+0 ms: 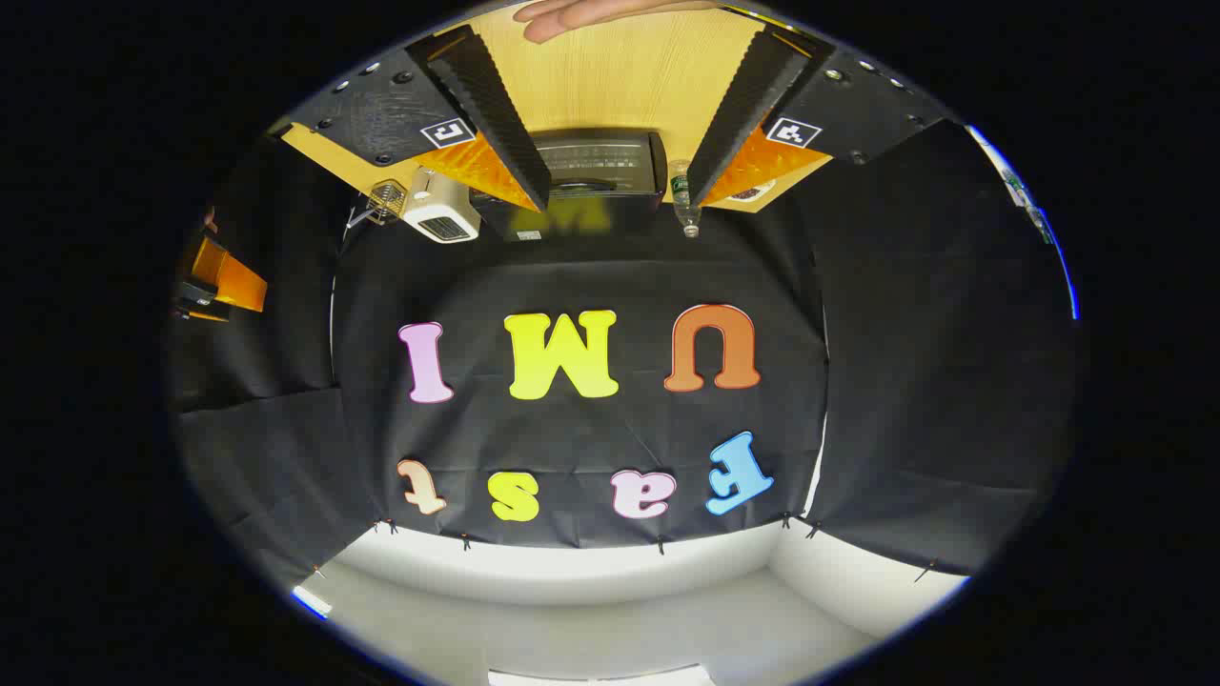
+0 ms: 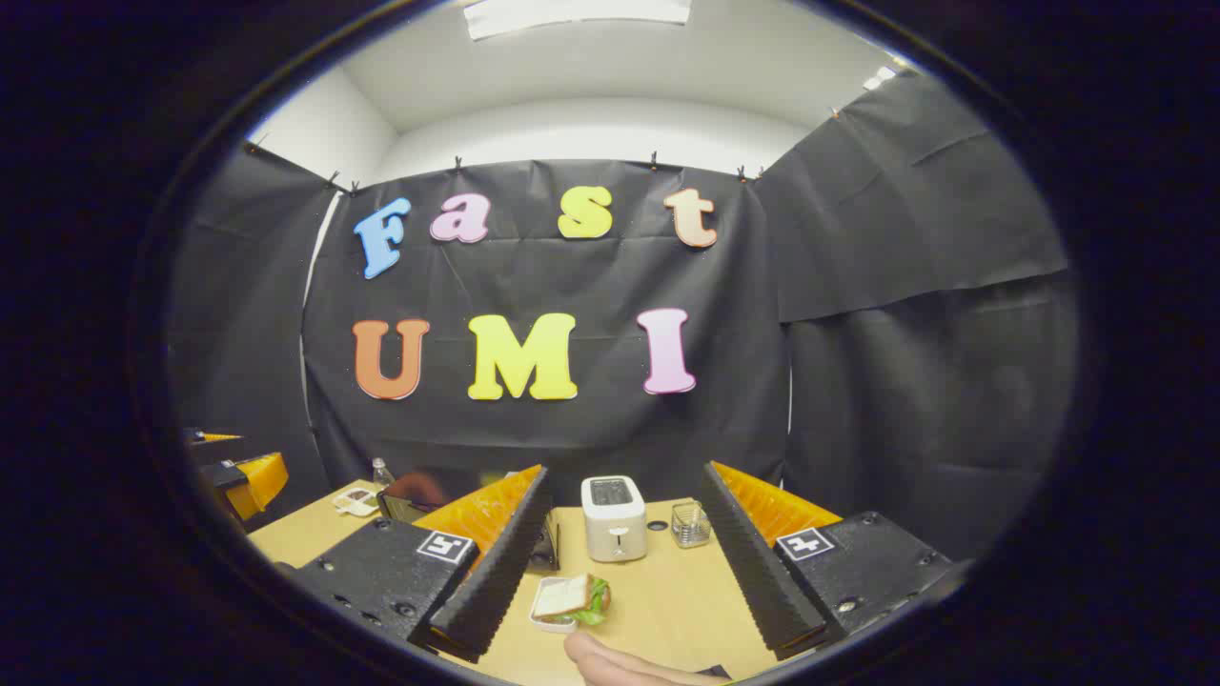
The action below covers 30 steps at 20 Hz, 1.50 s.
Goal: Open the electric oven with the left hand, put the food in, and close the electric oven.
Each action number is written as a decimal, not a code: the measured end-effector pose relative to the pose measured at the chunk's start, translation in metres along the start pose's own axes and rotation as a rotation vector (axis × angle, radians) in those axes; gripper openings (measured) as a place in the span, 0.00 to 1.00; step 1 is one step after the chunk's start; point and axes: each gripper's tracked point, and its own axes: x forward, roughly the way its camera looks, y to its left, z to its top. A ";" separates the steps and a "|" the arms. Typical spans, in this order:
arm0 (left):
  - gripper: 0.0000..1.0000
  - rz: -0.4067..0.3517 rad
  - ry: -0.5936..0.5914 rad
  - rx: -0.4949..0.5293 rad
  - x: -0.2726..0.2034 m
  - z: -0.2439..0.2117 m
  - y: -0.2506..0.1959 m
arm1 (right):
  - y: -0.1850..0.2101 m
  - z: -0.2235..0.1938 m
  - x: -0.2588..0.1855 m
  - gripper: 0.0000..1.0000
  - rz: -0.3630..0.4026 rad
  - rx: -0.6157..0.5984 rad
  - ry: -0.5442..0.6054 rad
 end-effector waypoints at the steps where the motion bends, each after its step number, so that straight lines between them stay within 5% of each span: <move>1: 0.95 -0.008 0.007 -0.008 -0.001 -0.001 -0.001 | -0.002 0.001 -0.001 0.90 -0.003 -0.005 -0.006; 5: 0.95 -0.025 -0.034 -0.024 -0.011 0.014 -0.005 | -0.018 0.003 -0.002 0.90 -0.038 -0.013 -0.021; 6: 0.95 -0.018 -0.045 -0.026 -0.012 0.016 -0.003 | -0.024 0.003 -0.002 1.00 -0.059 -0.015 -0.026; 16: 0.95 0.022 -0.058 -0.007 0.011 0.008 -0.003 | -0.044 -0.010 0.012 0.90 -0.076 0.014 -0.001; 19: 0.95 0.022 -0.032 -0.015 0.035 0.008 -0.005 | -0.047 -0.014 0.027 0.90 -0.068 0.014 0.014; 20: 0.95 0.025 -0.031 -0.019 0.045 0.008 -0.006 | -0.047 -0.015 0.033 1.00 -0.063 0.011 0.020; 21: 0.95 0.022 -0.024 -0.021 0.055 0.005 -0.007 | -0.048 -0.017 0.038 0.90 -0.062 0.010 0.028; 23: 0.95 0.013 -0.010 -0.040 0.078 0.004 -0.008 | -0.051 -0.020 0.048 0.90 -0.059 0.022 0.051; 24: 0.95 0.002 0.001 -0.048 0.089 0.002 -0.011 | -0.049 -0.020 0.052 1.00 -0.045 0.026 0.058; 25: 0.95 -0.007 0.009 -0.054 0.102 -0.001 -0.014 | -0.050 -0.020 0.057 0.90 -0.040 0.026 0.064; 27: 0.95 0.000 0.015 -0.046 0.129 -0.004 -0.013 | -0.055 -0.017 0.066 0.91 -0.036 0.016 0.063; 28: 0.95 0.023 0.018 -0.036 0.141 -0.008 -0.008 | -0.057 -0.015 0.071 1.00 -0.036 0.014 0.058; 30: 0.95 0.029 0.062 -0.039 0.167 -0.024 -0.010 | -0.063 -0.014 0.080 0.90 -0.037 0.016 0.054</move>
